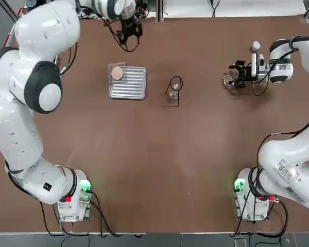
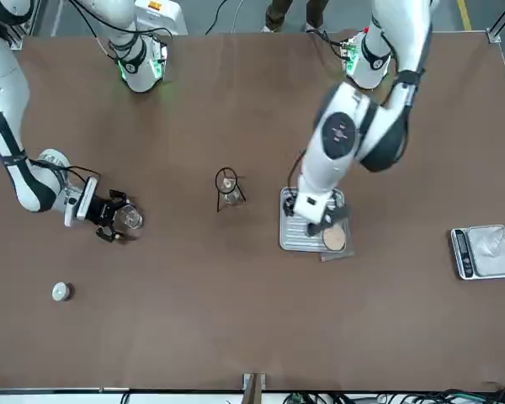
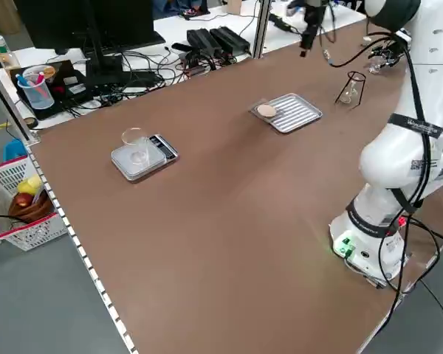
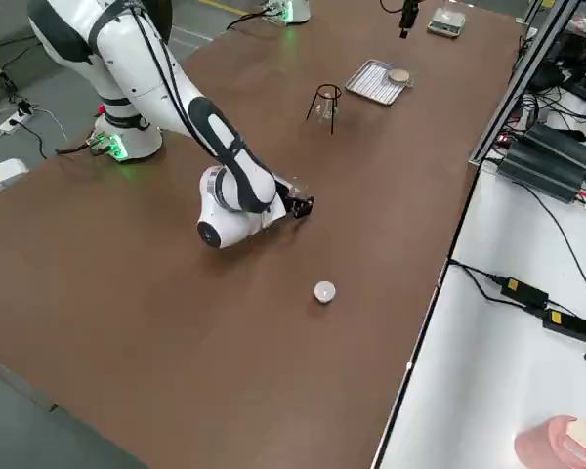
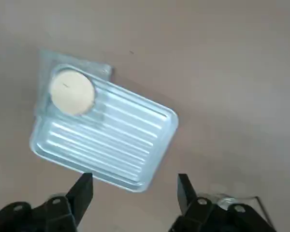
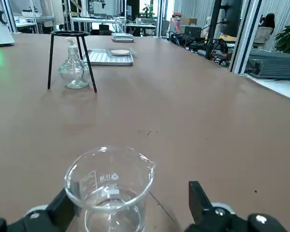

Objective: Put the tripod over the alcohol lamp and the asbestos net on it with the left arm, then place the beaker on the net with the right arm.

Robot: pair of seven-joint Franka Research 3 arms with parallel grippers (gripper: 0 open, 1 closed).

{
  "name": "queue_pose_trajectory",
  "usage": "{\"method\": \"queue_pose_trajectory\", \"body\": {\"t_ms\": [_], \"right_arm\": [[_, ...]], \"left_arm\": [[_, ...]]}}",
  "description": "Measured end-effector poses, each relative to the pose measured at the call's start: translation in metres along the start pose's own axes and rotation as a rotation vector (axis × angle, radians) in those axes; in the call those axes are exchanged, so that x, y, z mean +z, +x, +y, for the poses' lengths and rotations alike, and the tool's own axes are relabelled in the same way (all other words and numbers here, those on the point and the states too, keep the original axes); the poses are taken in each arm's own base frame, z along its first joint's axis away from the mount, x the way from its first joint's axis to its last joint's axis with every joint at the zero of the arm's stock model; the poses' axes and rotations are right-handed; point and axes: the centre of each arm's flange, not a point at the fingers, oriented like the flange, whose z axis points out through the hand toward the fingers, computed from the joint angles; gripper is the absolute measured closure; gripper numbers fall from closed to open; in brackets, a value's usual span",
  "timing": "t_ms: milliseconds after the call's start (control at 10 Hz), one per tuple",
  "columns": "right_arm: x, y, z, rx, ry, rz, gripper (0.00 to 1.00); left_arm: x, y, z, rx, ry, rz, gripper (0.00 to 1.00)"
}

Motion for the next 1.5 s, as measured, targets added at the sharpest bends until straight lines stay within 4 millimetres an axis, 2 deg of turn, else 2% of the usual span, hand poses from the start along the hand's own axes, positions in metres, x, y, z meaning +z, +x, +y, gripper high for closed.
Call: {"method": "queue_pose_trajectory", "body": {"t_ms": [200,500,700,900,1000,1300,1500], "right_arm": [[0.000,0.000,0.000,0.001,-0.001,0.001,0.00],[0.000,-0.001,0.001,0.002,-0.003,0.002,0.00],[0.000,-0.001,0.001,0.002,-0.004,0.002,0.00],[0.000,-0.001,0.001,0.002,-0.005,0.003,0.00],[0.000,-0.002,0.001,0.002,-0.005,0.003,0.00],[0.000,-0.002,0.001,0.003,-0.005,0.003,0.00],[0.000,-0.002,0.001,0.003,-0.005,0.003,0.00]], "left_arm": [[-0.002,0.044,-0.056,0.064,-0.054,-0.047,0.23],[0.003,0.092,-0.126,0.202,-0.190,-0.101,0.24],[0.026,0.124,-0.172,0.292,-0.304,-0.117,0.24],[0.061,0.151,-0.218,0.382,-0.428,-0.128,0.24],[0.075,0.157,-0.230,0.409,-0.464,-0.130,0.24],[0.109,0.158,-0.242,0.520,-0.492,-0.147,0.27],[0.129,0.160,-0.269,0.538,-0.575,-0.143,0.29]]}}
